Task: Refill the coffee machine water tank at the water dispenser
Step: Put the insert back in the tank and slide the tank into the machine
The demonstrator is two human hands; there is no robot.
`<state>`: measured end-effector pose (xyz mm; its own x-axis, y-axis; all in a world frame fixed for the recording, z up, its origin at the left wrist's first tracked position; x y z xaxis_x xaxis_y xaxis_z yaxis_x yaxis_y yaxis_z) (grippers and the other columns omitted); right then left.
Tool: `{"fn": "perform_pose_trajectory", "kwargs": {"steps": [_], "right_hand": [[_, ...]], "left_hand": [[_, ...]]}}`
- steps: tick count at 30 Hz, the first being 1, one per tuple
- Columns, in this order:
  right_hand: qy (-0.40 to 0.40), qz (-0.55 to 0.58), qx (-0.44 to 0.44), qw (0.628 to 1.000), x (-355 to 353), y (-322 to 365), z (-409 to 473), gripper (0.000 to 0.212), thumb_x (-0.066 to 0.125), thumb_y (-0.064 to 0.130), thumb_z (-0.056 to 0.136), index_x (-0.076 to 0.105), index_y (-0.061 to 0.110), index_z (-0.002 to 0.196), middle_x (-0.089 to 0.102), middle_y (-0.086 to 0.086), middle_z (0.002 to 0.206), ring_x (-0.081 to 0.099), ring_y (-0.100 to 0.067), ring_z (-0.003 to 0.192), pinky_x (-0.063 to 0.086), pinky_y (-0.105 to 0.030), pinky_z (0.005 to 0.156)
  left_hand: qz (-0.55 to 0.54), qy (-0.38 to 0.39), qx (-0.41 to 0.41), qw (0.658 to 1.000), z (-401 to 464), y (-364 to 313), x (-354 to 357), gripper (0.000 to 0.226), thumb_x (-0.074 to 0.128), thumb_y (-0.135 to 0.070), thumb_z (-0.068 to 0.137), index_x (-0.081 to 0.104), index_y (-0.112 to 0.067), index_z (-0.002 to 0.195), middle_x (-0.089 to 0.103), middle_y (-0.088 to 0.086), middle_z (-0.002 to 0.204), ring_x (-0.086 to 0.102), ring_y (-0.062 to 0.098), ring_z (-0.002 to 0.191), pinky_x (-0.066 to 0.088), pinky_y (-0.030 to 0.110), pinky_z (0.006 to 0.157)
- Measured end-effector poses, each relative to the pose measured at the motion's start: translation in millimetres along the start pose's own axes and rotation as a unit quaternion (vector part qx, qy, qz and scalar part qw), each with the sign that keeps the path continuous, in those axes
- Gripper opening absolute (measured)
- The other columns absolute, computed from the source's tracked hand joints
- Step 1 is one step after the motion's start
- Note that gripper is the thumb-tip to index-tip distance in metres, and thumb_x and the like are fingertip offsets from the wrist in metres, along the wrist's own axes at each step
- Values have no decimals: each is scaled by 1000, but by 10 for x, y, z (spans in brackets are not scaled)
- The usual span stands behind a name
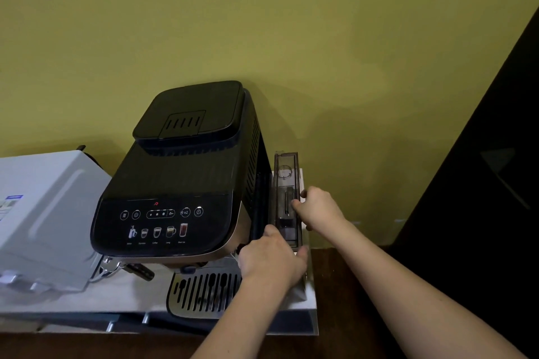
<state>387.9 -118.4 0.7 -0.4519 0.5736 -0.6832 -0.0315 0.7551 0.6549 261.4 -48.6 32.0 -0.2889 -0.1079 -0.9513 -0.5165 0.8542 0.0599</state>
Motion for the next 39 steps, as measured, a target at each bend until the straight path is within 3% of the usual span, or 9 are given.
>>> {"fn": "perform_pose_trajectory", "kwargs": {"steps": [3,6,10,15,23,27,33,36,39], "right_hand": [[20,47,10,999,60,-29,46,39,56,29,94,60,3,122,67,-18,115,70,-38,88,59,-50,81],[18,76,10,997,86,-45,72,38,56,25,92,63,1,121,69,-18,110,70,-36,86,59,-46,79],[-8,79,-8,997,55,-39,-45,23,60,24,87,70,2,86,69,-12,79,65,-31,70,46,-32,57],[-62,96,-21,993,72,-152,-597,29,61,22,84,54,14,57,57,-3,58,55,-24,55,33,-28,45],[-167,149,-61,973,138,-3,-1772,27,58,17,86,53,16,60,54,-2,52,44,-13,47,31,-22,43],[-185,163,-65,967,354,141,-2277,31,58,16,86,51,19,56,56,-1,52,46,-8,47,31,-21,43],[-144,153,-59,976,791,253,-2730,42,60,15,86,41,21,50,43,5,45,36,-7,40,22,-21,39],[-93,135,-54,985,952,219,-2781,39,61,18,88,48,20,51,49,5,48,43,-6,42,26,-17,38],[-51,139,-77,986,1020,252,-2764,39,60,15,90,49,19,53,48,6,49,48,0,37,29,-12,34]], "left_hand": [[-40,-1,-7,999,-12,-4,90,62,38,-66,90,40,-11,118,66,6,99,66,24,87,41,32,64],[-77,-10,-15,997,-21,-12,134,57,40,-64,89,39,-11,113,66,4,93,66,24,82,42,31,63],[-132,-24,-15,991,-102,7,132,55,47,-61,85,40,-14,110,65,1,89,65,22,78,49,31,65],[-157,-20,17,987,-512,133,242,49,52,-60,80,36,-21,106,62,-3,85,64,20,78,51,32,66],[-139,-85,79,983,-1338,584,293,49,46,-64,79,30,-23,101,64,-2,83,69,21,77,57,34,69],[-149,-103,106,978,-1762,942,337,47,47,-62,81,30,-23,100,56,-7,79,68,20,79,50,30,63],[-141,-96,77,982,-2246,1426,515,46,47,-63,80,30,-23,96,51,-8,74,53,17,65,38,29,57],[-146,-86,50,984,-2353,1525,613,46,47,-63,79,32,-23,96,55,-8,77,64,19,75,46,30,62],[-165,-76,19,983,-2377,1529,702,45,47,-64,77,35,-24,95,58,-10,77,63,17,72,49,30,63]]}}
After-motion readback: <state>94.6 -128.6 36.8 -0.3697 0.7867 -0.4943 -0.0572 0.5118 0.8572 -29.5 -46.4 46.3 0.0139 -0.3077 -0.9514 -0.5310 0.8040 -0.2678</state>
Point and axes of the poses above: each hand's wrist, its own z-axis towards the middle knuckle, its own x-axis out of the palm, y = z × x, the point moved 6 cm from there along z, towards the middle knuckle
